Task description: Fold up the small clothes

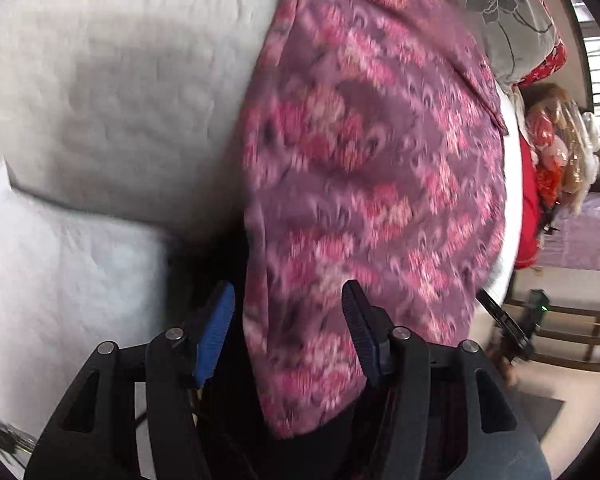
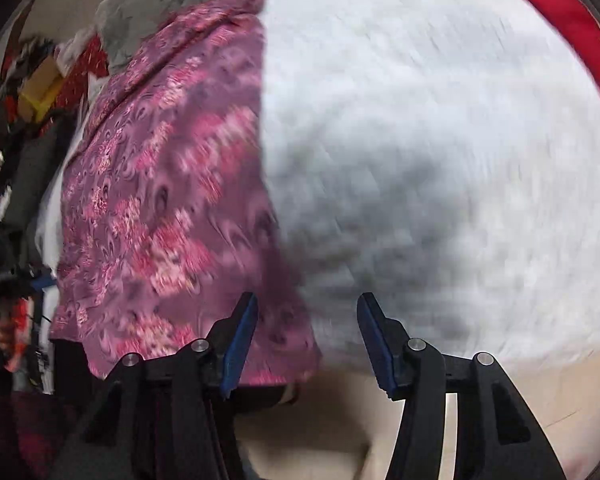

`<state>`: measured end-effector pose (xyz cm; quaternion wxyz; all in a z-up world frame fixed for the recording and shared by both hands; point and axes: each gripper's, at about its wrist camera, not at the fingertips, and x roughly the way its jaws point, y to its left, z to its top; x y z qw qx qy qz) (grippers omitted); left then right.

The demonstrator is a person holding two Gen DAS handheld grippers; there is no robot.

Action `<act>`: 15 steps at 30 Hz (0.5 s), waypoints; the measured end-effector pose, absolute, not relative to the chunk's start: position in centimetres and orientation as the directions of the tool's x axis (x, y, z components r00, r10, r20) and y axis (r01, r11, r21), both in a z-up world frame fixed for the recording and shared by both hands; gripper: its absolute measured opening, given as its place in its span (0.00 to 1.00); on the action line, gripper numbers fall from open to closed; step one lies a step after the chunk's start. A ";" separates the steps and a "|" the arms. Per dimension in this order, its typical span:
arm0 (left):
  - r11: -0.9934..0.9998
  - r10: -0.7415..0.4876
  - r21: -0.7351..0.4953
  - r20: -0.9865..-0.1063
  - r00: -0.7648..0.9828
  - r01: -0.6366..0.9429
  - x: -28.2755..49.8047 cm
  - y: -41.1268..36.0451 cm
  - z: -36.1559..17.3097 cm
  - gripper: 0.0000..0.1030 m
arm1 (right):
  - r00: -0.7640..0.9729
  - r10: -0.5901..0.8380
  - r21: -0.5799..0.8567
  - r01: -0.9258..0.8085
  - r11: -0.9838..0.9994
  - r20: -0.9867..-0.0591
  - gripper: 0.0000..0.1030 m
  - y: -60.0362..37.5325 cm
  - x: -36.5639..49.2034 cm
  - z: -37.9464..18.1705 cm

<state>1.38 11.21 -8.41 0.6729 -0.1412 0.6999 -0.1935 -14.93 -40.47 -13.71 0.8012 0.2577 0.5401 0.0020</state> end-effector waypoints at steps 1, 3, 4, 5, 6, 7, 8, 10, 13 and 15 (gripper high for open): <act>0.876 -0.476 -0.480 -0.876 -0.075 0.056 0.9 11.5 -8.7 0.53 | 0.435 0.293 0.435 0.273 0.858 -0.851 0.54 -40.5 -15.0 -13.9; 0.864 -0.494 -0.501 -0.862 -0.111 0.045 0.2 11.2 -9.3 0.53 | 0.476 0.347 0.505 0.257 0.824 -0.808 0.67 -40.7 -15.1 -14.0; 0.865 -0.492 -0.500 -0.862 -0.122 0.046 -0.2 11.1 -9.6 0.54 | 0.491 0.366 0.529 0.247 0.812 -0.791 0.73 -40.7 -15.1 -14.0; 0.873 -0.476 -0.484 -0.872 -0.114 0.058 -0.5 11.0 -9.5 0.58 | 0.493 0.373 0.534 0.237 0.812 -0.786 0.75 -40.5 -15.0 -14.1; 0.878 -0.465 -0.473 -0.878 -0.113 0.070 -0.8 10.8 -9.4 0.60 | 0.484 0.393 0.542 0.215 0.812 -0.781 0.75 -40.2 -14.9 -14.2; 0.877 -0.465 -0.474 -0.878 -0.118 0.073 -1.0 10.6 -9.4 0.61 | 0.466 0.416 0.549 0.192 0.814 -0.781 0.75 -39.8 -14.8 -14.5; 0.879 -0.459 -0.469 -0.881 -0.116 0.083 -1.2 10.4 -9.3 0.63 | 0.451 0.425 0.543 0.173 0.822 -0.785 0.75 -39.3 -14.6 -14.7; 0.884 -0.446 -0.457 -0.888 -0.114 0.097 -1.5 10.1 -9.1 0.64 | 0.440 0.434 0.536 0.137 0.833 -0.786 0.75 -38.7 -14.4 -15.0; 0.903 -0.395 -0.406 -0.913 -0.103 0.142 -2.0 9.1 -8.9 0.65 | 0.420 0.541 0.641 0.142 0.754 -0.729 0.71 -38.3 -13.4 -16.1; 0.915 -0.355 -0.366 -0.930 -0.089 0.169 -2.2 8.3 -8.8 0.63 | 0.402 0.562 0.648 0.115 0.753 -0.723 0.69 -37.5 -12.7 -16.5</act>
